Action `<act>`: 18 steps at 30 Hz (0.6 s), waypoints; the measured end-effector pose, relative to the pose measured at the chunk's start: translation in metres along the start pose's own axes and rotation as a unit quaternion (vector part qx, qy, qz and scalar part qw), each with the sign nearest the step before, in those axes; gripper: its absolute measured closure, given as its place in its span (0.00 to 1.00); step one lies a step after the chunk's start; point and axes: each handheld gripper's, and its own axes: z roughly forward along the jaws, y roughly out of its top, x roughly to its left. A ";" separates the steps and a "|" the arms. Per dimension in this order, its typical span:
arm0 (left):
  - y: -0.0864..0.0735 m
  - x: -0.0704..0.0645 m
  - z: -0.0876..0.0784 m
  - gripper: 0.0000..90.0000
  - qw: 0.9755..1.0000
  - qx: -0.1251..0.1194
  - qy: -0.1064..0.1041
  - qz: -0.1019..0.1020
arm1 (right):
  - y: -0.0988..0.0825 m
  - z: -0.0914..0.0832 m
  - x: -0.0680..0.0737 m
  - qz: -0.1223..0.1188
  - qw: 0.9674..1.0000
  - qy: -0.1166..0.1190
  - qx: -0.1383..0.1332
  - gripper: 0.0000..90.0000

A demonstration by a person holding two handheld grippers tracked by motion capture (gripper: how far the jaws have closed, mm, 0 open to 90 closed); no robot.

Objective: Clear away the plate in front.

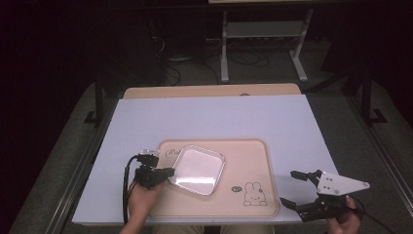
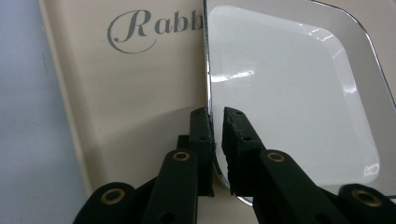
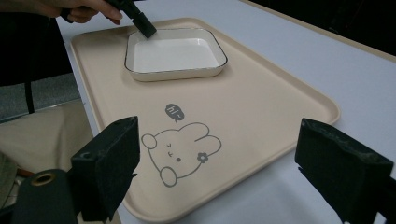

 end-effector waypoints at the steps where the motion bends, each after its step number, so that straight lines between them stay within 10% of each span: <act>1: -0.001 0.000 -0.001 0.89 1.000 0.000 -0.003 -0.002 | 0.000 0.000 0.000 0.000 1.000 0.000 0.000 0.15; 18: -0.011 -0.007 -0.008 0.82 1.000 0.005 -0.029 -0.003 | 0.000 -0.001 0.000 0.000 1.000 -0.003 0.000 0.15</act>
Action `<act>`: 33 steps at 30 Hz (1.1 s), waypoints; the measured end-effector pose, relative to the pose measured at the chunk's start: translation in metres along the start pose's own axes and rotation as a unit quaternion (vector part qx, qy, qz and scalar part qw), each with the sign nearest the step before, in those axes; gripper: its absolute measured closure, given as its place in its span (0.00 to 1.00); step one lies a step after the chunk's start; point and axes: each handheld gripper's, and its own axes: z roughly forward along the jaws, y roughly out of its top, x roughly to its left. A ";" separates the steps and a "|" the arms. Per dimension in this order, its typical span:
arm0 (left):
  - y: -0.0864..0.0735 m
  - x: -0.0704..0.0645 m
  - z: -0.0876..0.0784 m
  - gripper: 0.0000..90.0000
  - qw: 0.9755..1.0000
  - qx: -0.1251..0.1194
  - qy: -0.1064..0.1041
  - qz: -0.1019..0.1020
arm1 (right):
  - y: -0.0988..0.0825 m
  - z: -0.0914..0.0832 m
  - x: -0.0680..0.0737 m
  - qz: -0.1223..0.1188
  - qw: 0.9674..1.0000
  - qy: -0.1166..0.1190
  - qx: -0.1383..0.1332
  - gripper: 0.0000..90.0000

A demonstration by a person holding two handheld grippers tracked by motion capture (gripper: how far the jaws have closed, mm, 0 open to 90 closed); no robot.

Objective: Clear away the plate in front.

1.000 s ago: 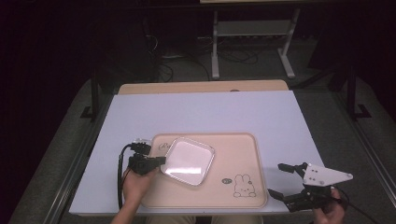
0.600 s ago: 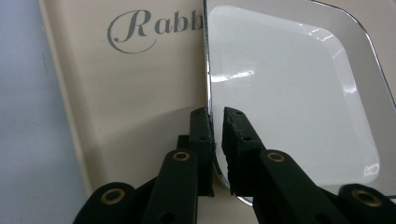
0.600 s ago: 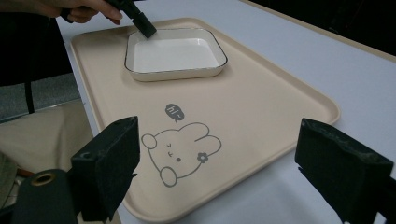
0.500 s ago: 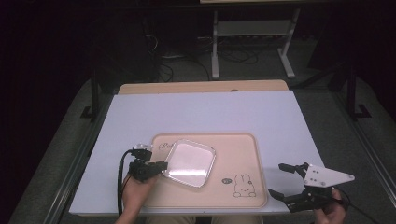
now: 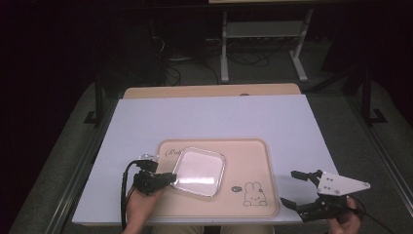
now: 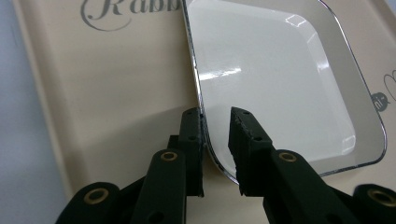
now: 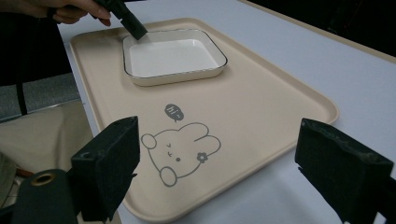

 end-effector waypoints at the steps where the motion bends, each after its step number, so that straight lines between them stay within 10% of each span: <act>1: -0.001 -0.001 0.000 0.82 1.000 0.001 -0.001 0.003 | 0.000 0.000 0.000 0.000 1.000 0.000 0.000 0.15; 33: -0.011 -0.028 0.012 0.74 0.999 0.015 -0.046 0.010 | 0.000 -0.001 0.000 0.001 1.000 0.001 -0.001 0.15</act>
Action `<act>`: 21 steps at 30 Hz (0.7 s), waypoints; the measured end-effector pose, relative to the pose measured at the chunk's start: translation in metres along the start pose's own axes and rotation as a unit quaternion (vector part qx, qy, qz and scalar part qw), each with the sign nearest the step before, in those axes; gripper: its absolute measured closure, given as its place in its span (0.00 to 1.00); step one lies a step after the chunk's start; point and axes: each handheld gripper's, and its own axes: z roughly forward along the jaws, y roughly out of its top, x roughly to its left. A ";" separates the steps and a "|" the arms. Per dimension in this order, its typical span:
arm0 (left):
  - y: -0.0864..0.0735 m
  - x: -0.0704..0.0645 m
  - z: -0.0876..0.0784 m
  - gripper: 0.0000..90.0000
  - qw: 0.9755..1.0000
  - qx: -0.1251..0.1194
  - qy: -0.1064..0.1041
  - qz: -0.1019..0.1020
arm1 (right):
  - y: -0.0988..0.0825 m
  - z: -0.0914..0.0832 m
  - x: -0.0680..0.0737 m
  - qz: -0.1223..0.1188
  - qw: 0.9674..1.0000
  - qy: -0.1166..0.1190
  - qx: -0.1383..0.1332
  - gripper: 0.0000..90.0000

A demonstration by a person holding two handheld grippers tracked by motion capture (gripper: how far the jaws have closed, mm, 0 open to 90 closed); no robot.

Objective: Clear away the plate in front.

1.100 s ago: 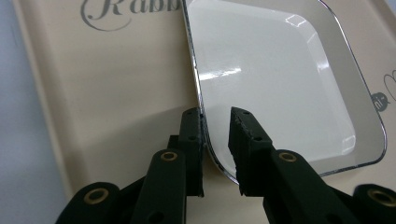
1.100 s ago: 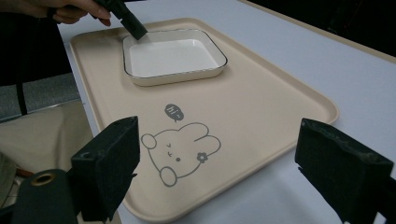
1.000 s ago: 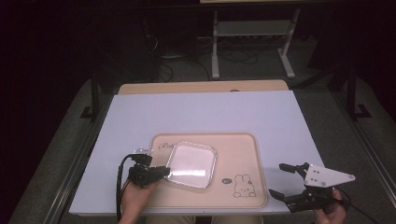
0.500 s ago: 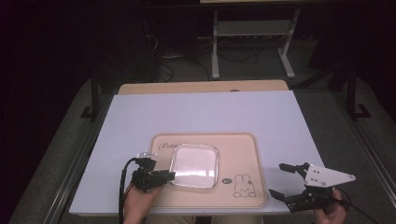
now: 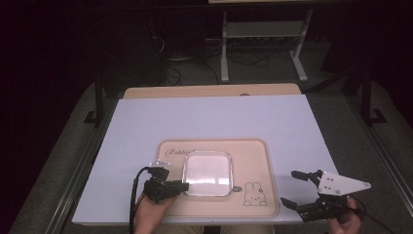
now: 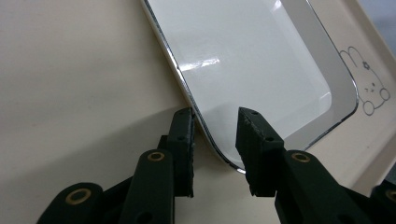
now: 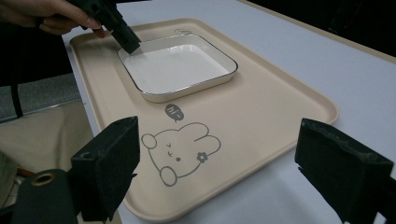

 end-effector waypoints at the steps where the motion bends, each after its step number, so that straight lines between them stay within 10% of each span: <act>1: 0.000 0.000 0.000 0.73 1.000 0.001 0.003 0.003 | 0.000 0.000 0.000 0.000 1.000 0.000 0.000 0.15; 21: 0.007 0.001 -0.008 0.67 1.000 -0.016 0.002 0.018 | 0.000 0.001 0.000 0.001 1.000 0.003 0.002 0.15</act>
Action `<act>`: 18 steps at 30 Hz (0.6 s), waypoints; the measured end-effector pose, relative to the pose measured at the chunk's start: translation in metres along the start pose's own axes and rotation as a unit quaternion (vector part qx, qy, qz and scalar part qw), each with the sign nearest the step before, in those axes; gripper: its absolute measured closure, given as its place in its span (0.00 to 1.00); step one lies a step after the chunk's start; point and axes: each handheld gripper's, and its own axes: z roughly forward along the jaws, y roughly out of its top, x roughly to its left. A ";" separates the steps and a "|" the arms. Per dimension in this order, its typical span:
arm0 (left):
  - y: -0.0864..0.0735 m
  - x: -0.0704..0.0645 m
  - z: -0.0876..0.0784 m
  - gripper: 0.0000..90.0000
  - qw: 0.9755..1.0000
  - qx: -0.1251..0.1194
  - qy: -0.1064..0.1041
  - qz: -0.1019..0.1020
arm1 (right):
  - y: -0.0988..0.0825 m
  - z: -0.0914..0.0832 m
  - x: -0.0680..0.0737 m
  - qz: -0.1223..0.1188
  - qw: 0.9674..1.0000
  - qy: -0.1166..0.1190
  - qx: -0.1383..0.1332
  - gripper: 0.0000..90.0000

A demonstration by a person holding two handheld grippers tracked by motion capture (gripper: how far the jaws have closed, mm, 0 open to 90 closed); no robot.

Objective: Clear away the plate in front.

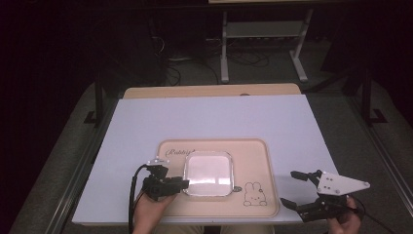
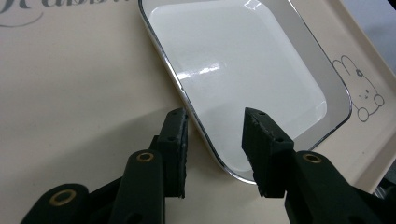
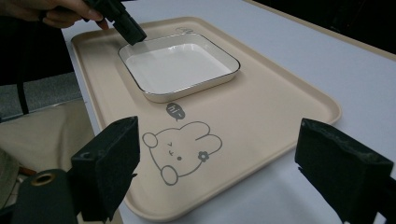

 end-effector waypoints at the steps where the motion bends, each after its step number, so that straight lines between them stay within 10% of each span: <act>1: 0.000 0.000 0.000 0.67 1.000 -0.001 -0.001 0.001 | 0.000 0.000 0.000 0.000 1.000 0.000 0.000 0.15; 18: 0.007 0.002 -0.014 0.62 0.998 -0.040 -0.005 0.047 | -0.002 0.002 -0.001 0.006 1.000 -0.001 0.008 0.15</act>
